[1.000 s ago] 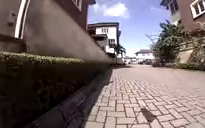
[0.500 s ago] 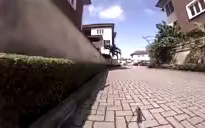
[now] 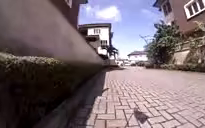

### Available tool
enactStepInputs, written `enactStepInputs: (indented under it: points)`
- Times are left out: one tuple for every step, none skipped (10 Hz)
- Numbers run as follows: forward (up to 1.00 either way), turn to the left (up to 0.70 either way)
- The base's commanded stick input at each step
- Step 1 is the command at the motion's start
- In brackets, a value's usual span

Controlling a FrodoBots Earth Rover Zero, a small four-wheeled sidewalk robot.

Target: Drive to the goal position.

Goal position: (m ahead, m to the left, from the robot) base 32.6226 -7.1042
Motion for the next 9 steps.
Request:
enactStepInputs:
  points:
    - [0.69, 0.03]
    - [0.69, 0.03]
    - [0.69, 0.03]
    - [0.69, 0.03]
    - [0.69, 0.03]
    - [0.69, 0.03]
    - [0.69, 0.03]
    - [0.69, 0.03]
    - [0.69, 0.01]
